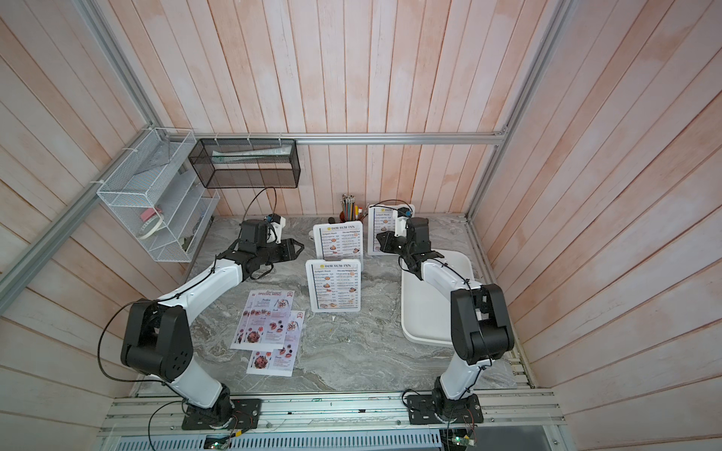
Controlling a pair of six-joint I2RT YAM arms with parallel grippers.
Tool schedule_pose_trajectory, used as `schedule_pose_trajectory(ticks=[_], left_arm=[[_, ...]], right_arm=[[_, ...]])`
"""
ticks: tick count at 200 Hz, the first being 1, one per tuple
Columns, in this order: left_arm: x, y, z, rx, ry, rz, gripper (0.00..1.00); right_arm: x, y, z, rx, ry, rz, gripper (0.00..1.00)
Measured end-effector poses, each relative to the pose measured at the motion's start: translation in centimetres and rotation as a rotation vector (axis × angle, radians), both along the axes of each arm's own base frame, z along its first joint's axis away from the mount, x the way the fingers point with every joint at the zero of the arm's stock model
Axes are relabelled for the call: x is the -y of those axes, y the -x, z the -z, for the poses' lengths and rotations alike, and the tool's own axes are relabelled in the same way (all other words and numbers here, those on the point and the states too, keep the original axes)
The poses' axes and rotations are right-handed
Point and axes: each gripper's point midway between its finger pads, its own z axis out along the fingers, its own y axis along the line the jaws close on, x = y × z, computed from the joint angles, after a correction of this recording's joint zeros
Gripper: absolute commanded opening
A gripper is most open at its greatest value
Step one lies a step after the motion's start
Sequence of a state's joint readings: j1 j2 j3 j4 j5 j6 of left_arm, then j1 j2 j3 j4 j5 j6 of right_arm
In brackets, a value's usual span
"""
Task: Replace the menus in the menu holders
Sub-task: Adjust the menu holder at the center of the board.
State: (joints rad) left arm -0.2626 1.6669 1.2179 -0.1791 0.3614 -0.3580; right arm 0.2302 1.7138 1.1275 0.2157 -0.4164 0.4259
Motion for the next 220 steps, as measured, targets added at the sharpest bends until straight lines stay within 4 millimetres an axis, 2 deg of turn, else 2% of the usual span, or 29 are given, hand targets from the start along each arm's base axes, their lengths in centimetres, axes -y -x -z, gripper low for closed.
schedule_pose_trajectory(ticks=[49, 91, 166, 220], left_arm=[[2.3, -1.7, -0.6, 0.054, 0.066, 0.093, 0.49], [3.4, -3.0, -0.3, 0.074, 0.085, 0.122, 0.49], [4.0, -5.0, 0.4, 0.087, 0.093, 0.12, 0.49], [4.1, -5.0, 0.6, 0.084, 0.093, 0.121, 0.49]], right_arm=[[0.1, 0.3, 0.7, -0.016, 0.004, 0.0, 0.13], [0.1, 0.3, 0.7, -0.016, 0.005, 0.002, 0.13], [0.0, 0.4, 0.8, -0.019, 0.006, 0.001, 0.13], [0.1, 0.5, 0.8, -0.022, 0.01, 0.003, 0.13]])
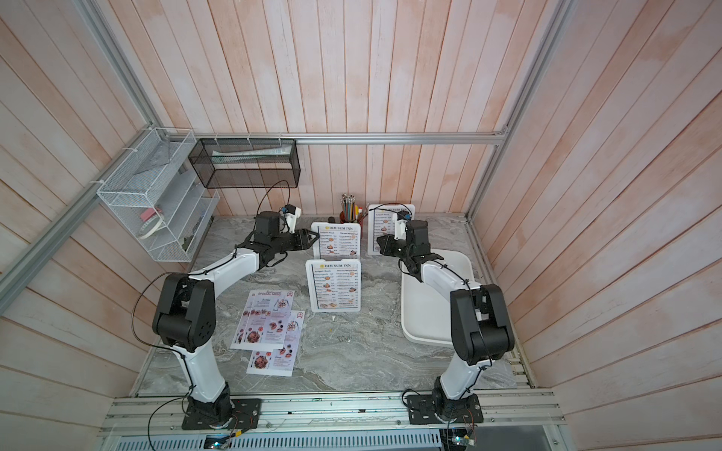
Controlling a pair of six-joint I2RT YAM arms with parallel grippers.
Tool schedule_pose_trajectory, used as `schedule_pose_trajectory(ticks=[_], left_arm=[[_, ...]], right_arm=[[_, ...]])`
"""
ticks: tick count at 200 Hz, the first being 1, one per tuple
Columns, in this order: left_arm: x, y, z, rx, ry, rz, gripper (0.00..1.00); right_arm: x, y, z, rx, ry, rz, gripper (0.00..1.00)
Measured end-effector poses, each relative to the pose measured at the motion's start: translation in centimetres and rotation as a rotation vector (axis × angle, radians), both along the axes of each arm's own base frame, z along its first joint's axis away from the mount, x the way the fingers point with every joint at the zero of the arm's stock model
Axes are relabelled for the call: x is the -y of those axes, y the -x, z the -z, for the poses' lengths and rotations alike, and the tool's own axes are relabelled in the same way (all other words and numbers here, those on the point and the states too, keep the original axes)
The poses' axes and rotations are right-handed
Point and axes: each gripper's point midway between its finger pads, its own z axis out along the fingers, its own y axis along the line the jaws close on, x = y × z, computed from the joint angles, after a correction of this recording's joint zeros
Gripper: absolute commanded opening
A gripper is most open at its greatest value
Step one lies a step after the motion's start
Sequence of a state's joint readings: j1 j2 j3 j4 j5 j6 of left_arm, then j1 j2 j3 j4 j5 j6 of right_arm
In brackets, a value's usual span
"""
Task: Replace the menus in the menu holders
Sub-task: Adjust the menu holder at the center of the board.
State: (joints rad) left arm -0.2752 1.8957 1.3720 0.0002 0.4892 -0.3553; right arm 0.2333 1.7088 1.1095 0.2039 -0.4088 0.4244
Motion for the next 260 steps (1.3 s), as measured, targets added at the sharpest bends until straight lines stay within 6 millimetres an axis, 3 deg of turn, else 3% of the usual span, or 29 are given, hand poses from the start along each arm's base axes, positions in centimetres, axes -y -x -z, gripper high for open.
schedule_pose_trajectory(ticks=[31, 59, 94, 129, 167, 204, 260], left_arm=[[-0.5, 1.6, -0.6, 0.003, -0.003, 0.001, 0.49], [-1.3, 3.4, -3.1, 0.054, -0.01, -0.013, 0.49], [-2.5, 3.9, -5.8, 0.118, -0.04, -0.064, 0.49], [-4.3, 4.3, -3.7, 0.065, -0.099, -0.136, 0.48], [-6.8, 4.5, -1.0, -0.026, -0.167, -0.236, 0.48], [-8.2, 4.7, -1.2, -0.038, -0.189, -0.297, 0.48], [-8.7, 4.8, -2.3, -0.02, -0.184, -0.324, 0.48]], right_arm=[[0.2, 0.4, -0.3, -0.005, 0.009, 0.0, 0.13], [0.0, 1.0, -1.2, 0.005, 0.005, -0.016, 0.13], [-2.7, 2.3, -1.9, 0.015, -0.012, -0.117, 0.13], [-5.4, 3.0, -2.4, 0.022, -0.029, -0.198, 0.13], [-6.5, 1.8, -2.9, 0.036, -0.033, -0.211, 0.12], [-6.7, 1.2, -1.9, 0.019, -0.028, -0.207, 0.11], [-6.8, 0.3, -0.8, 0.001, -0.023, -0.195, 0.1]])
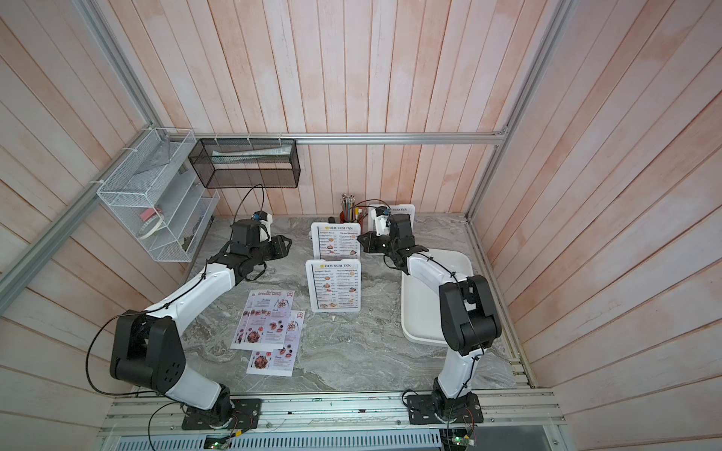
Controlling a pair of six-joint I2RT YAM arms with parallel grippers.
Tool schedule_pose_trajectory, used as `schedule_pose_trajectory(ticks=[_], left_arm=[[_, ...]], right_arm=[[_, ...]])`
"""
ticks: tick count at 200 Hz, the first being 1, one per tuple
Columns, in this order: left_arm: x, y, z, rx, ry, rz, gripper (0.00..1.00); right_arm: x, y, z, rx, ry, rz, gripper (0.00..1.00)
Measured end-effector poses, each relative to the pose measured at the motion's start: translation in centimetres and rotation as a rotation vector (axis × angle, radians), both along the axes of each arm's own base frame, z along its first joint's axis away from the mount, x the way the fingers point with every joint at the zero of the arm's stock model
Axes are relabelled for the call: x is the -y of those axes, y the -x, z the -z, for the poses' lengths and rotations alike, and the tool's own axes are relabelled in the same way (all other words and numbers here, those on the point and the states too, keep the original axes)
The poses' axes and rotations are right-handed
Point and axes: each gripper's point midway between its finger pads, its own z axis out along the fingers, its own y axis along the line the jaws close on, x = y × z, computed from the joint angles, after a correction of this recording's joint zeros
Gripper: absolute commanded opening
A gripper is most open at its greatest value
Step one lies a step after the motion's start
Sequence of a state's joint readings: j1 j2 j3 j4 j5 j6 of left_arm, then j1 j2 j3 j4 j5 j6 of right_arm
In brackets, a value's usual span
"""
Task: Replace the menus in the menu holders
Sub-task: Adjust the menu holder at the center of the board, then reset both arms
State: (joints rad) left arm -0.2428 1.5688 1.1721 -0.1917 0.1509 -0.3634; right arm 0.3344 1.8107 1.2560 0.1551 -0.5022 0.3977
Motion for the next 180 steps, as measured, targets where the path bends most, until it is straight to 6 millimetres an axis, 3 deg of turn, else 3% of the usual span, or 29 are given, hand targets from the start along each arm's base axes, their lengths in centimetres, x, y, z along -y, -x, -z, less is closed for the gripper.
schedule_pose_trajectory(ticks=[74, 89, 100, 103, 110, 113, 116, 119, 147, 163, 180], left_arm=[[-0.2, 0.0, -0.1, 0.0, -0.003, -0.005, 0.48], [-0.5, 0.0, -0.1, 0.002, -0.005, -0.014, 0.52], [-1.0, -0.1, -0.2, 0.004, -0.007, -0.026, 0.58], [-1.2, -0.2, -0.2, 0.008, -0.013, -0.028, 0.61], [-1.6, -0.2, -0.3, 0.01, -0.016, -0.037, 0.69], [-1.8, -0.2, -0.4, 0.011, -0.015, -0.046, 0.84], [-2.0, -0.2, -0.4, 0.015, -0.023, -0.045, 0.98], [-2.2, -0.2, -0.5, 0.016, -0.02, -0.055, 1.0], [-4.4, 0.3, -0.8, 0.043, -0.037, -0.116, 1.0], [-6.3, 0.9, -0.8, 0.071, -0.058, -0.172, 1.0], [-8.5, 2.0, -0.4, 0.123, -0.103, -0.233, 1.0]], right_arm=[[0.0, -0.4, 0.4, -0.006, 0.005, 0.007, 0.13], [0.2, -0.2, 0.2, -0.002, 0.011, 0.014, 0.25], [0.5, 0.2, -0.2, 0.009, 0.022, 0.018, 0.41], [0.8, 0.3, -0.4, 0.008, 0.024, 0.029, 0.55], [1.2, 0.7, -0.8, 0.016, 0.032, 0.04, 0.73], [1.4, 0.9, -0.9, 0.022, 0.037, 0.038, 0.8], [1.8, 1.0, -1.2, 0.025, 0.042, 0.051, 0.95], [1.9, 1.2, -1.4, 0.029, 0.043, 0.052, 0.98], [6.4, 2.2, -4.1, 0.091, 0.079, 0.16, 0.98], [10.8, 2.4, -4.9, 0.12, 0.114, 0.271, 0.98], [15.8, 3.1, -3.9, 0.127, 0.17, 0.404, 0.98]])
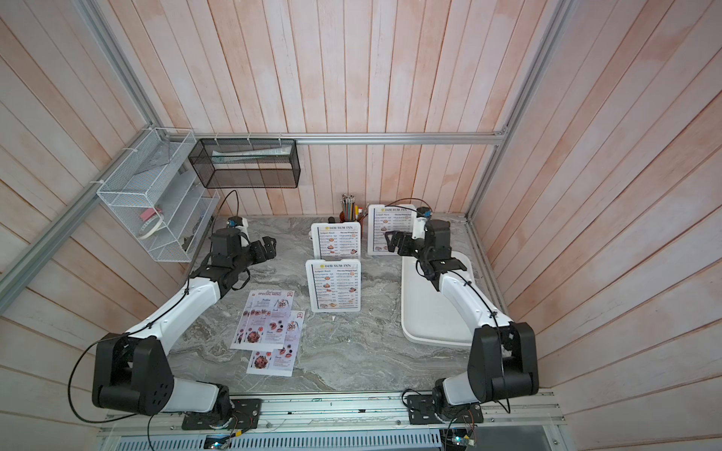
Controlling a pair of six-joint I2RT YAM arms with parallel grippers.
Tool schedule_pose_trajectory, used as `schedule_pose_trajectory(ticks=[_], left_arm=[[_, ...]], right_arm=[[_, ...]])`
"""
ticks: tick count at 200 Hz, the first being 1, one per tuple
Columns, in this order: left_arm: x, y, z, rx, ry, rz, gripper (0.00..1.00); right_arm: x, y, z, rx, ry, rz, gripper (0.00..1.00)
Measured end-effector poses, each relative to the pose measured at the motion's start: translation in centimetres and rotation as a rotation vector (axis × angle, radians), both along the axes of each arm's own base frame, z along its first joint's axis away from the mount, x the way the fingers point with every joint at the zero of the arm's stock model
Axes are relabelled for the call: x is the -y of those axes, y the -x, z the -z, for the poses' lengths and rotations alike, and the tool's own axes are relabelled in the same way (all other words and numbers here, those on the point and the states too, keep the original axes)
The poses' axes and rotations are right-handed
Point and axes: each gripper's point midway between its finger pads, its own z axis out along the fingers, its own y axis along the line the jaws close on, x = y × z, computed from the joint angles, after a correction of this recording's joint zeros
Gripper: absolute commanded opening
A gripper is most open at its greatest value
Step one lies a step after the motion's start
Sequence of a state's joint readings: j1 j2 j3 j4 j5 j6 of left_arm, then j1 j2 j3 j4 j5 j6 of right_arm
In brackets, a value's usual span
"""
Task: Replace the menus in the menu holders
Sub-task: Reset both arms
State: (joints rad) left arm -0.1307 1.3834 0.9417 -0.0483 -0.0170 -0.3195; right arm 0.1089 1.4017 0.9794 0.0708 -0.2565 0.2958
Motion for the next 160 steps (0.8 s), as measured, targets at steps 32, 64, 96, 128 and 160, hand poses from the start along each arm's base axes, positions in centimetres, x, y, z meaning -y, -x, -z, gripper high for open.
schedule_pose_trajectory(ticks=[32, 64, 96, 128, 160], left_arm=[[-3.8, 2.4, 3.1, 0.069, -0.159, -0.053, 1.0], [-7.4, 4.1, 7.8, 0.02, -0.248, -0.109, 1.0], [-8.2, 5.0, 11.1, 0.022, -0.255, -0.108, 1.0], [-7.2, 3.6, 10.5, 0.129, -0.238, -0.063, 1.0], [-6.8, 4.1, 9.6, 0.247, -0.24, -0.05, 1.0]], right_arm=[[6.5, 3.1, 4.6, -0.013, 0.112, 0.199, 0.98], [9.3, 5.9, 8.9, 0.0, 0.197, 0.289, 0.98], [10.9, 8.6, 11.2, 0.081, 0.25, 0.349, 0.98], [13.0, 9.0, 11.7, 0.159, 0.269, 0.424, 0.98], [12.7, 8.4, 11.1, 0.25, 0.27, 0.411, 0.98]])
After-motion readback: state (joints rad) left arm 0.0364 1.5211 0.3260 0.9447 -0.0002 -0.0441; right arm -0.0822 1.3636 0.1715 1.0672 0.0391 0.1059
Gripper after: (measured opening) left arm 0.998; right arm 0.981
